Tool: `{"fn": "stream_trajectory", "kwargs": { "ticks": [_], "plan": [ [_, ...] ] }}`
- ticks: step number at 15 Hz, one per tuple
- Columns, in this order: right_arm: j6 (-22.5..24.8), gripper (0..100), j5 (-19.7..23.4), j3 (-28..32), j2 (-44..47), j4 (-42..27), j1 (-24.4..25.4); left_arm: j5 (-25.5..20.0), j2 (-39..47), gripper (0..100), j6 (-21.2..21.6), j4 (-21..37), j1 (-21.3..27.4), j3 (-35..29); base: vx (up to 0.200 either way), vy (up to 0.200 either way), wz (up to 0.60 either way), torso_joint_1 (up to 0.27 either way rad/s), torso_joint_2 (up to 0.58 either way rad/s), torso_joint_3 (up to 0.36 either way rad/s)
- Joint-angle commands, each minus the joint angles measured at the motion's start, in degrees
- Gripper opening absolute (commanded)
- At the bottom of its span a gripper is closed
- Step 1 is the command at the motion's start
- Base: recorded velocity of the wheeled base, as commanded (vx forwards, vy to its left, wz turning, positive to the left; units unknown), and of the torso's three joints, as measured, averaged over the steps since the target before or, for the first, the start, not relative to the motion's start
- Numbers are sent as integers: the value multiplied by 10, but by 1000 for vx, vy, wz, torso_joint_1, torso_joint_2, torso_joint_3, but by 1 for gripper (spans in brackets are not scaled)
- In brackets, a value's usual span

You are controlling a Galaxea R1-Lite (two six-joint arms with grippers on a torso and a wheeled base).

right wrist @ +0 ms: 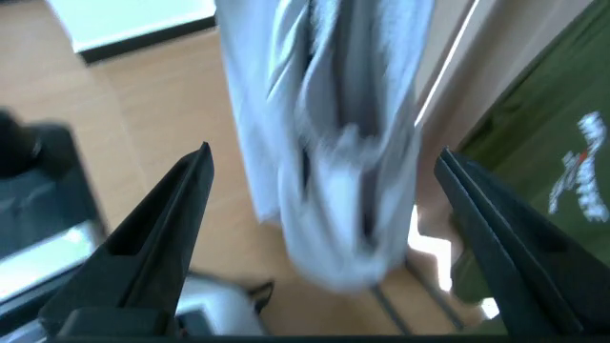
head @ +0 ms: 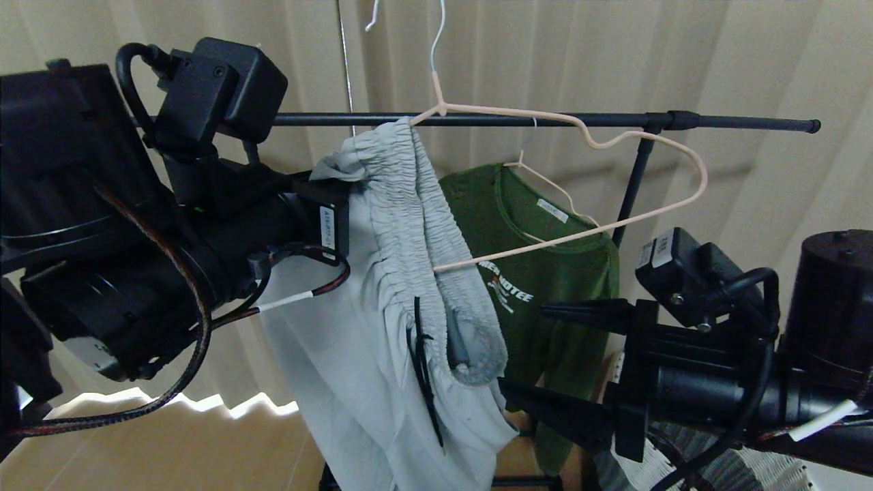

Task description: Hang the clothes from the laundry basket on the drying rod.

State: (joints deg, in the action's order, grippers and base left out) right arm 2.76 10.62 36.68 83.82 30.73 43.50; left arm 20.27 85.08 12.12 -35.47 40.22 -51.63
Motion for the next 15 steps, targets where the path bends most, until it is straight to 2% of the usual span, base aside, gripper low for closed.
{"fn": "stream_trajectory", "kwargs": {
  "ticks": [1,6,9,11,12,13,15],
  "plan": [
    [1,100,-10,1,44,15,3,0,1,0,0,0,13,-5,0,0,0,0,0,0],
    [0,100,-35,-6,68,16,4,-1,-4,0,0,-1,14,-7,0,0,0,0,0,0],
    [-3,100,-46,-1,84,21,2,-1,-10,0,-1,-1,37,-6,0,0,0,0,0,0],
    [-3,100,-47,-4,98,57,2,-1,-9,0,-3,0,43,-10,0,0,0,0,0,0],
    [-3,100,-62,-6,109,73,2,0,-7,0,-3,0,43,-17,0,0,0,0,0,0],
    [-3,100,-97,-6,117,76,2,0,-6,0,-3,0,43,-26,0,0,0,0,0,0],
    [-2,100,-118,-18,118,79,1,1,-8,0,-3,1,36,-30,0,0,0,0,0,0]
  ]
}}
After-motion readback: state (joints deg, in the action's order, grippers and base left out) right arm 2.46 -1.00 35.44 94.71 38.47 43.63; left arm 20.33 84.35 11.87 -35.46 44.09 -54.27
